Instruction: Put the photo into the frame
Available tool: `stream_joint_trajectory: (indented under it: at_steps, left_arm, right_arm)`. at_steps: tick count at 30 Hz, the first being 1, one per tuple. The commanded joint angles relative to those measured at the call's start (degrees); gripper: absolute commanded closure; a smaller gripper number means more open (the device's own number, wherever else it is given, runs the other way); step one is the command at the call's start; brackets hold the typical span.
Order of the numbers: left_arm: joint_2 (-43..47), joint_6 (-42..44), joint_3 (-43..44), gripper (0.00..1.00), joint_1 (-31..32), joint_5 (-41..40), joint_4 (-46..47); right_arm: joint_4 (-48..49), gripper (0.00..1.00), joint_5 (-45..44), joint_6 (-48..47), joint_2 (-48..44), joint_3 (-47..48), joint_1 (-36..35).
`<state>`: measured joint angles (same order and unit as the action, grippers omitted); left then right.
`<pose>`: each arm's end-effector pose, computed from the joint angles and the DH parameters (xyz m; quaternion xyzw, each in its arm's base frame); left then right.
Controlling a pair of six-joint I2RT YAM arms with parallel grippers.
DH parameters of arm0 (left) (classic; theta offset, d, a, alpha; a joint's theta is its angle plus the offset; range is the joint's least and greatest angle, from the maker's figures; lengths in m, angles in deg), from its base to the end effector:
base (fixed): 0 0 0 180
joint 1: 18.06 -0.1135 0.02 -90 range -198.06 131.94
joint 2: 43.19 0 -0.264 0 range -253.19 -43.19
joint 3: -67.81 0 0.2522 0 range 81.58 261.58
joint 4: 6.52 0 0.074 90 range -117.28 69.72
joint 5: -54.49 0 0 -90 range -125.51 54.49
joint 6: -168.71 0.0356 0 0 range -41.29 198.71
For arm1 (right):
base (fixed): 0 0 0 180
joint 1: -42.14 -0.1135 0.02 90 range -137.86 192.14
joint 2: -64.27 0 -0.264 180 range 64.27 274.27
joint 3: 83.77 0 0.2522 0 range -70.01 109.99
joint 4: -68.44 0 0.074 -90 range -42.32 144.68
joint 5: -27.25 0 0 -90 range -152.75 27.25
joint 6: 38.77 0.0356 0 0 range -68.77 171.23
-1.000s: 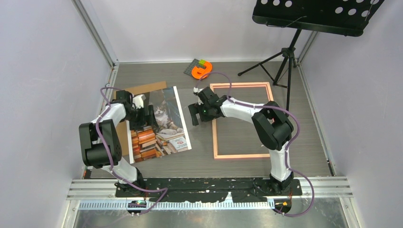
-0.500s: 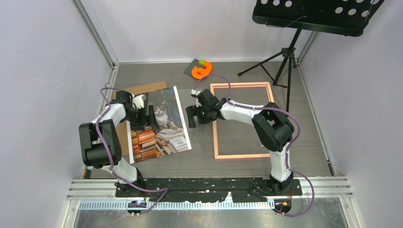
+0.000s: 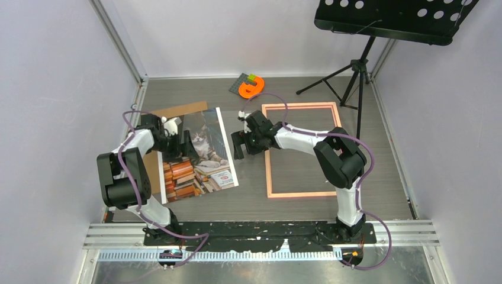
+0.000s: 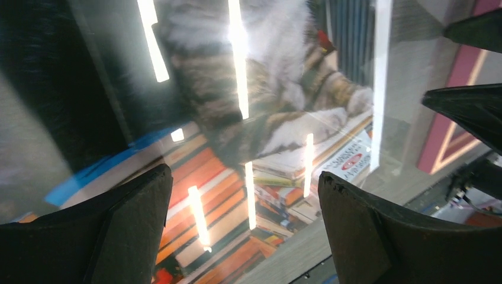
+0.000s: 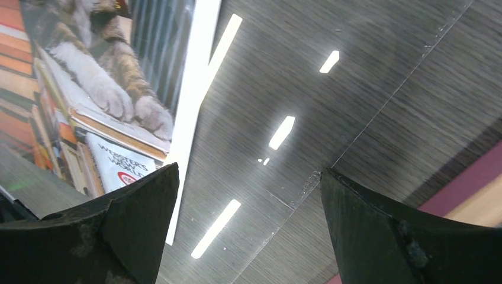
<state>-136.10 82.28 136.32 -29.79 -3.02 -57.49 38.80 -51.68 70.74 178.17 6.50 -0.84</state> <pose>0.2872 0.0401 0.1723 -0.0322 0.9524 -0.2587 0.1581 0.3049 0.2935 0.1665 -0.2219 0.9187 0.2409 0.2206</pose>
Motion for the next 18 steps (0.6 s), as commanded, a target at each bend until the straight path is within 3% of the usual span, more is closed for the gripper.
stream_joint_trajectory:
  at_steps: [1,10,18]
  left_arm:
    - [0.3,1.1,0.8,0.09,-0.4,9.9,-2.3]
    - [1.3,1.7,1.5,0.11,-1.3,11.2,-3.1]
    - [4.2,-0.8,1.4,0.1,-2.2,-8.4,-2.6]
  right_arm:
    - [1.6,0.05,4.1,0.8,0.7,-1.2,-1.0]
    - [1.7,0.05,3.4,-0.2,0.6,-1.4,-0.7]
    - [-0.4,0.05,-1.2,-0.6,-1.0,-1.6,-0.6]
